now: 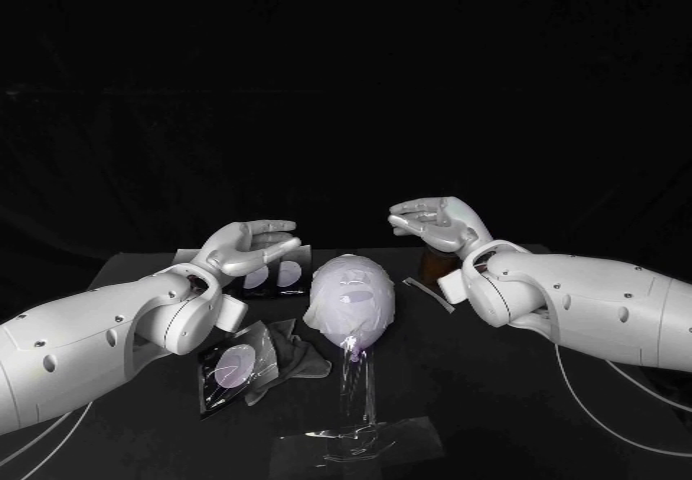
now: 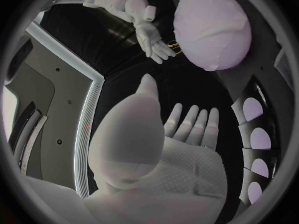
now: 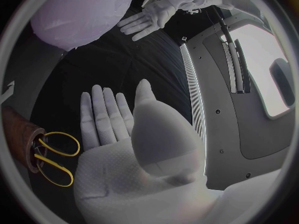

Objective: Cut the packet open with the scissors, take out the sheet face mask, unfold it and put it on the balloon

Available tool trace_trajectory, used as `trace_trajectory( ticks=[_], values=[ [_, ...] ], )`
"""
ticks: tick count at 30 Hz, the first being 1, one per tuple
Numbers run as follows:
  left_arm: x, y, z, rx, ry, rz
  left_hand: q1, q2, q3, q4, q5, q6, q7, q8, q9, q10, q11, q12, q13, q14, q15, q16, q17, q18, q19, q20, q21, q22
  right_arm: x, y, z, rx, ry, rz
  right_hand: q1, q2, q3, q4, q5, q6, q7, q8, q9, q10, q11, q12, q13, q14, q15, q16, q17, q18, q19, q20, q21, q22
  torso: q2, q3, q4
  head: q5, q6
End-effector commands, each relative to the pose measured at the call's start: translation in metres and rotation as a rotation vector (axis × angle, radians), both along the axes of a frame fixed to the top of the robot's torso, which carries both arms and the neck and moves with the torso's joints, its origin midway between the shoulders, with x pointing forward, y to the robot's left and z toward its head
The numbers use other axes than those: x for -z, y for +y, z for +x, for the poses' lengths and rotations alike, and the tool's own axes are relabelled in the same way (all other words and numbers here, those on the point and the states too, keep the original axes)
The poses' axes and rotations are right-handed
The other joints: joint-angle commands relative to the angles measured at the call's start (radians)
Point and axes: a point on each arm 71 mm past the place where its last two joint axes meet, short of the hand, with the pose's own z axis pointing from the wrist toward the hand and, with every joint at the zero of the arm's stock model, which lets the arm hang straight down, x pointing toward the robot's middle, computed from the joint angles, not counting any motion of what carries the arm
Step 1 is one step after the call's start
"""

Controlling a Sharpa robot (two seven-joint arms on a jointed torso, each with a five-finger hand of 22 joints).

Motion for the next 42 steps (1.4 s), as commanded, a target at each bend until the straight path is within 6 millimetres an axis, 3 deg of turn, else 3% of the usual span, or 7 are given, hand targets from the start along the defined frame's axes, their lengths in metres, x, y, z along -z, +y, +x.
trace_trajectory(
  ticks=[1,14,15,25,26,27,42],
  values=[
    [-0.010,0.005,0.003,-0.061,-0.050,-0.244,0.012,0.032,0.011,-0.001,-0.004,0.104,0.094,0.046,0.029,0.114,-0.013,0.027,0.005,0.112,-0.016,0.041,0.026,0.011,0.085,-0.001,0.033,0.014,0.005,-0.001,-0.003,-0.024,0.032,0.094,-0.002,0.014,-0.007,0.002,0.000,0.010,0.059,0.001,-0.003,0.008,0.001,-0.001,0.001,0.007,0.001,0.002,-0.002,0.011,0.013,0.000,0.008,0.000,-0.018,-0.0053,-0.0046,0.006,0.010],
    [-0.001,0.009,0.013,-0.161,-0.027,-0.351,0.018,0.050,-0.004,-0.002,-0.004,0.167,0.074,0.072,0.043,0.205,-0.029,0.029,-0.003,0.179,-0.030,0.053,0.032,0.013,0.102,-0.001,0.037,0.009,0.031,-0.008,-0.010,0.014,0.101,0.155,-0.002,0.031,-0.012,0.007,0.002,0.021,0.055,0.001,-0.006,0.017,-0.002,-0.003,0.000,0.005,0.000,-0.008,-0.008,0.011,0.028,-0.001,0.011,-0.005,-0.032,-0.0032,-0.0006,0.017,0.023],
    [0.001,0.008,0.012,-0.132,-0.011,-0.288,-0.432,0.053,0.046,-0.291,-0.052,-0.581,-0.166,-0.203,-0.171,-0.604,-0.259,-0.133,-0.071,-0.490,-0.241,-0.163,-0.143,-0.068,-0.525,-0.292,-0.163,-0.098,0.031,-0.010,-0.009,0.032,0.105,0.112,-0.444,-0.105,0.189,-0.240,-0.052,-0.794,-0.204,-0.216,-0.218,-0.960,-0.209,-0.075,-0.064,-0.913,-0.175,-0.194,-0.142,-0.170,-0.685,-0.290,-0.164,-0.190,-0.030,-0.0050,-0.0006,0.015,0.022],
    [0.006,0.000,0.002,-0.193,-0.001,-0.267,-0.744,0.053,0.046,-0.291,-0.052,-0.581,-0.166,-0.203,-0.171,-0.604,-0.259,-0.133,-0.071,-0.490,-0.241,-0.163,-0.143,-0.068,-0.525,-0.292,-0.163,-0.098,0.027,0.010,-0.019,0.105,0.117,0.200,-0.749,-0.105,0.189,-0.240,-0.052,-0.794,-0.204,-0.216,-0.218,-0.960,-0.209,-0.075,-0.064,-0.913,-0.175,-0.194,-0.142,-0.170,-0.685,-0.290,-0.164,-0.190,-0.025,0.0095,-0.0064,0.048,0.074],
    [0.007,-0.002,0.000,-0.205,0.001,-0.263,-0.773,0.053,0.046,-0.291,-0.052,-0.581,-0.166,-0.203,-0.171,-0.604,-0.259,-0.133,-0.071,-0.490,-0.241,-0.163,-0.143,-0.068,-0.525,-0.292,-0.163,-0.098,0.026,0.014,-0.021,0.121,0.121,0.217,-1.470,-0.105,0.189,-0.240,-0.052,-0.794,-0.204,-0.216,-0.218,-0.960,-0.209,-0.075,-0.064,-0.913,-0.175,-0.194,-0.142,-0.170,-0.685,-0.290,-0.164,-0.190,-0.024,0.0116,-0.0072,0.053,0.082],
    [0.008,-0.005,-0.003,-0.226,0.005,-0.256,-1.477,0.053,0.046,-0.291,-0.052,-0.581,-0.166,-0.203,-0.171,-0.604,-0.259,-0.133,-0.071,-0.490,-0.241,-0.163,-0.143,-0.068,-0.525,-0.292,-0.163,-0.098,0.024,0.020,-0.024,0.144,0.128,0.243,-1.470,-0.105,0.189,-0.240,-0.052,-0.794,-0.204,-0.216,-0.218,-0.960,-0.209,-0.075,-0.064,-0.913,-0.175,-0.194,-0.142,-0.170,-0.685,-0.290,-0.164,-0.190,-0.023,0.0140,-0.0082,0.058,0.091],
    [0.017,-0.025,-0.034,-0.393,0.037,-0.192,-1.477,0.053,0.046,-0.291,-0.052,-0.581,-0.166,-0.203,-0.171,-0.604,-0.259,-0.133,-0.071,-0.490,-0.241,-0.163,-0.143,-0.068,-0.525,-0.292,-0.163,-0.098,0.017,0.038,-0.036,0.225,0.163,0.327,-1.470,-0.105,0.189,-0.240,-0.052,-0.794,-0.204,-0.216,-0.218,-0.960,-0.209,-0.075,-0.064,-0.913,-0.175,-0.194,-0.142,-0.170,-0.685,-0.290,-0.164,-0.190,-0.022,0.0179,-0.0098,0.067,0.105]
  ],
)
